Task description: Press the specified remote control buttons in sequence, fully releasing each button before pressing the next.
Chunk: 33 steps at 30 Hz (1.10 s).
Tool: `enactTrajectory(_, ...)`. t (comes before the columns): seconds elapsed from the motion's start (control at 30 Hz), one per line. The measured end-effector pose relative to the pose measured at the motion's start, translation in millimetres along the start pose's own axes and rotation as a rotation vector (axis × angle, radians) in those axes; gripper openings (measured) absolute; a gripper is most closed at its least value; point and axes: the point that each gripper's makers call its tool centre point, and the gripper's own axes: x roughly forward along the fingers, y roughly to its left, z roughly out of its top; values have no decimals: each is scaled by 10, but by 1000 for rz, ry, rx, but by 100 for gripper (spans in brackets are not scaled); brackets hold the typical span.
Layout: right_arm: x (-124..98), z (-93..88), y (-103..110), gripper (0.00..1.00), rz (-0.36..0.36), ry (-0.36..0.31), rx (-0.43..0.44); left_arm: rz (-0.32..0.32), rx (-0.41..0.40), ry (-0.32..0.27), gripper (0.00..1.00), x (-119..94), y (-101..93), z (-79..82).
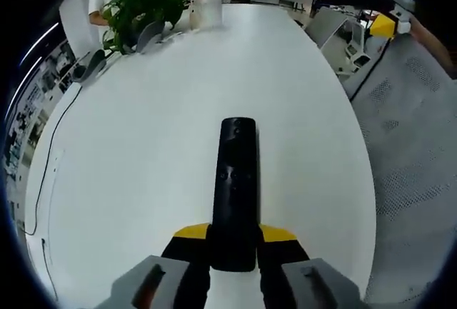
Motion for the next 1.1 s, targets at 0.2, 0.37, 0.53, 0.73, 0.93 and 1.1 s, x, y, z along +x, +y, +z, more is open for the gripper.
enactTrajectory(0.2, 2, -4, 3, 53, 2, 3, -7, -2, -3, -4, 24, -4, -42, -9)
enactTrajectory(0.37, -1, -5, -6, 53, -3, 4, -9, -2, 2, 3, 24, -7, -86, -20)
enactTrajectory(0.53, -2, -8, -9, 52, -4, 5, -12, -5, 14, 7, 24, -12, -157, -30)
enactTrajectory(0.73, -1, -12, -7, 52, -6, 6, -17, -10, 20, 7, 24, -19, -257, -44)
enactTrajectory(0.93, -1, -15, -12, 51, -8, 8, -17, -10, 26, -1, 24, -26, -343, -59)
enactTrajectory(1.1, 3, -41, -10, 50, -8, 22, -20, -16, 26, -8, 24, -30, -389, -67)
